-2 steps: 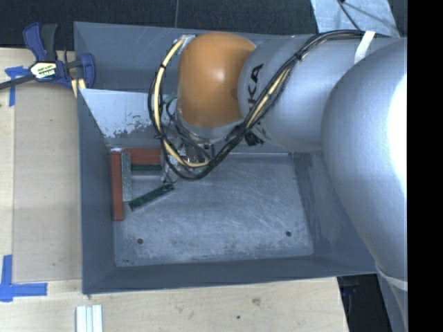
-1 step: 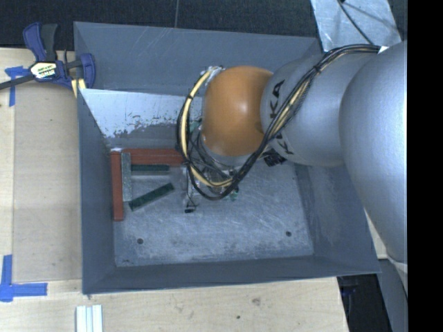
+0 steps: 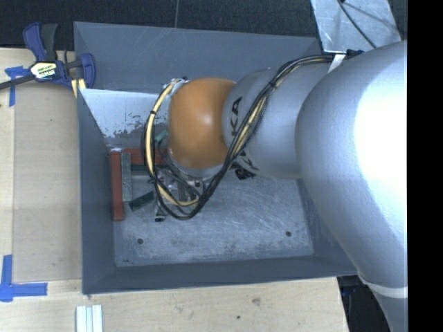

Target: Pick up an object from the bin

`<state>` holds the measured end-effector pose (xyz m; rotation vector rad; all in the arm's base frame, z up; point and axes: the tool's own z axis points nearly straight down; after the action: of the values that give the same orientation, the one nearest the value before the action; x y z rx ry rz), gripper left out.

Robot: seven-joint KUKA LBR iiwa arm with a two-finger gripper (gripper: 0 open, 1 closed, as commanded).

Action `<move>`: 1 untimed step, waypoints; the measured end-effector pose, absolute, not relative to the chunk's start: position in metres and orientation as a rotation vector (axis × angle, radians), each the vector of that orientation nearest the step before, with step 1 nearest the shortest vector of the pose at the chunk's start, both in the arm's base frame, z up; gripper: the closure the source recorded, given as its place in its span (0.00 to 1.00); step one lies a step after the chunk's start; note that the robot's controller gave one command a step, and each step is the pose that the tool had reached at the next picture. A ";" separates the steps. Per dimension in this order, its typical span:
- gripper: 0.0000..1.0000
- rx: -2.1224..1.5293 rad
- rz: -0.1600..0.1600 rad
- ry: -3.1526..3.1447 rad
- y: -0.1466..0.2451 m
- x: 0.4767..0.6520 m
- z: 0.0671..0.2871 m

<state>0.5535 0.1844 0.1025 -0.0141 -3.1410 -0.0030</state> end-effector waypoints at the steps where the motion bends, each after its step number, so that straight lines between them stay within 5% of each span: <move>1: 1.00 0.289 -0.001 -3.134 0.197 0.605 0.089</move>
Offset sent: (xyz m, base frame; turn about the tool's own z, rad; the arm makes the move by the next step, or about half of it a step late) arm 0.0504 0.0128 -0.0132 -0.1933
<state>0.6052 0.1970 0.0895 0.2893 -3.1336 -0.0013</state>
